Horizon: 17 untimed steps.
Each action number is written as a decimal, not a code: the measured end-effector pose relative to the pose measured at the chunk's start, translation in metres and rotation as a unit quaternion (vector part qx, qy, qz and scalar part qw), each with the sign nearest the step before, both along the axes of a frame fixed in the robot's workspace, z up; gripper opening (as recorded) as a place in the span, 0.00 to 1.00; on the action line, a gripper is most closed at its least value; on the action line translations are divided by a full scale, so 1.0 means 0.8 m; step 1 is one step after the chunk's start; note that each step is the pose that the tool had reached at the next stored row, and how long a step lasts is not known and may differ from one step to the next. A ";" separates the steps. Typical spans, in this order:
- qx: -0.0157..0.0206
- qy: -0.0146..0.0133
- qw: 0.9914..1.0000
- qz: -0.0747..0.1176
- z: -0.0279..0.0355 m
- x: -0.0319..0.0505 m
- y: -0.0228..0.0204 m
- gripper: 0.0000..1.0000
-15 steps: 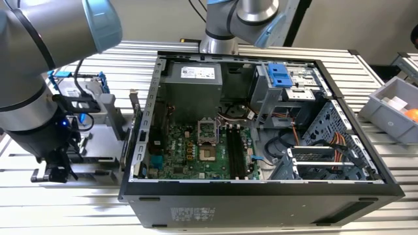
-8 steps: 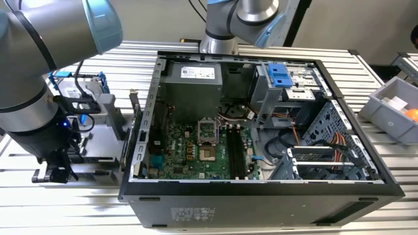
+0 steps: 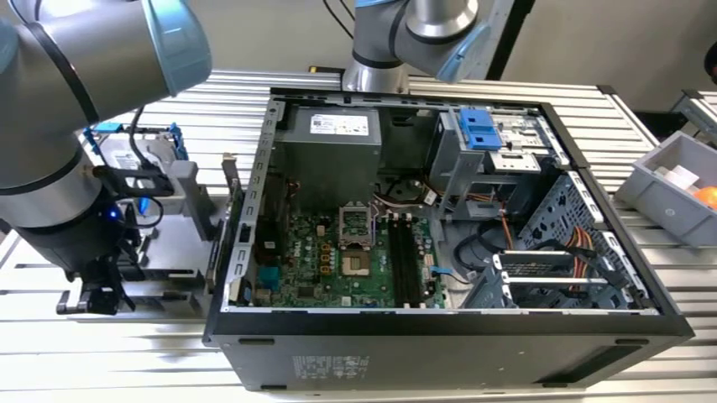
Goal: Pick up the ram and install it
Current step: 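Pick up the ram and move it above insertion slot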
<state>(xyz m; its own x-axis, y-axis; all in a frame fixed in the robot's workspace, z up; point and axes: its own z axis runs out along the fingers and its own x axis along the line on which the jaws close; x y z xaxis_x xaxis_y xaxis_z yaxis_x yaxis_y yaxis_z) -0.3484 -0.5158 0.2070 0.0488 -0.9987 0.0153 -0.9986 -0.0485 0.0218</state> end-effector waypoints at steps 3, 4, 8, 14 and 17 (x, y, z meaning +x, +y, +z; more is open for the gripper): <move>0.000 0.000 1.000 0.000 -0.0007 0.000 0.0000 1.00; 0.000 0.000 1.000 0.000 -0.0007 0.000 0.0000 1.00; 0.000 0.000 1.000 0.000 -0.0010 0.000 0.0001 1.00; 0.000 0.000 1.000 0.000 -0.0048 0.000 0.0001 1.00; 0.000 0.000 1.000 -0.002 -0.0067 0.000 0.0000 1.00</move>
<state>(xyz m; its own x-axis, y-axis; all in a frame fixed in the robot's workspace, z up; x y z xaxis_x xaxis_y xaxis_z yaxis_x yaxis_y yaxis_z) -0.3484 -0.5157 0.2016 0.0443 -0.9989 0.0153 -0.9988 -0.0440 0.0218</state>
